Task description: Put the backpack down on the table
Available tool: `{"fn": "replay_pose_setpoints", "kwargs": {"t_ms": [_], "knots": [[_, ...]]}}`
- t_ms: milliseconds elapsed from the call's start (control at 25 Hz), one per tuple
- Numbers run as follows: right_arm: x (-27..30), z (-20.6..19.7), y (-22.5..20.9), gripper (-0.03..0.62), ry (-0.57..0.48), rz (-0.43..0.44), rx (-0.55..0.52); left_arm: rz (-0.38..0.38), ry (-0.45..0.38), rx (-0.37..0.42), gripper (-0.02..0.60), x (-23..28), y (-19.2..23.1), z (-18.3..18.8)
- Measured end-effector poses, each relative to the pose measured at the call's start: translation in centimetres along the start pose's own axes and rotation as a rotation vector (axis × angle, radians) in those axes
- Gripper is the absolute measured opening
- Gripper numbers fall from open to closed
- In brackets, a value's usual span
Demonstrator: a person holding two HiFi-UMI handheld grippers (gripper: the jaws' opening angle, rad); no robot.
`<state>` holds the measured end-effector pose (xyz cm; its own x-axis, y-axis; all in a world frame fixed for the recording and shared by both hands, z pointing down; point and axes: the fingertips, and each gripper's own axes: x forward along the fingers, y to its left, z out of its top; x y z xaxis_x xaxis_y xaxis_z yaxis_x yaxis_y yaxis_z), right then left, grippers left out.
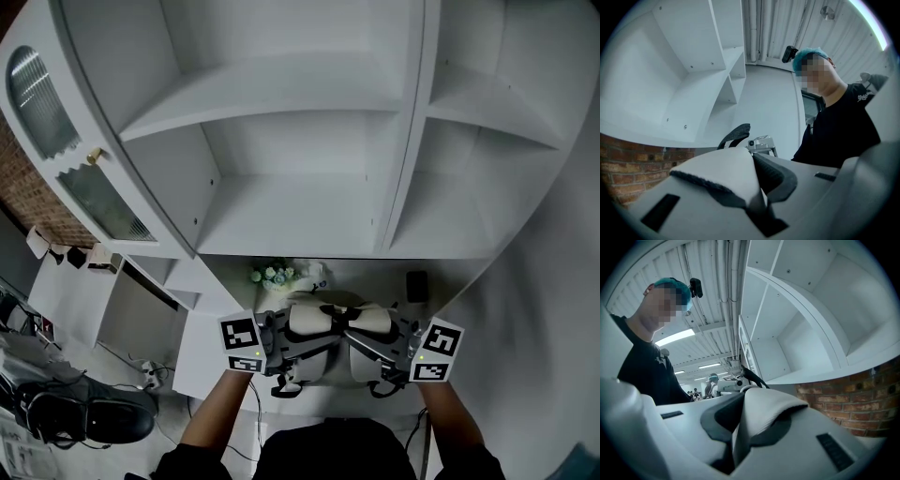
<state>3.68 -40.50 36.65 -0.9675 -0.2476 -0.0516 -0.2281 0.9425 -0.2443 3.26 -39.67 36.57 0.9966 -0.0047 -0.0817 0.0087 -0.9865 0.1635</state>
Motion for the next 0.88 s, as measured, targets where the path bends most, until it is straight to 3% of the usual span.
{"fn": "replay_pose_setpoints", "kwargs": {"t_ms": [640,880], "knots": [[-0.1,-5.8,-0.9,0.051,0.125,0.002,0.067,0.063,0.033,-0.067,0.055,-0.6,0.4,-5.5],[-0.3,-7.1,0.1,0.052,0.107,0.005,0.078,0.053,0.021,-0.115,0.054,-1.0,-0.7,-6.8]]}}
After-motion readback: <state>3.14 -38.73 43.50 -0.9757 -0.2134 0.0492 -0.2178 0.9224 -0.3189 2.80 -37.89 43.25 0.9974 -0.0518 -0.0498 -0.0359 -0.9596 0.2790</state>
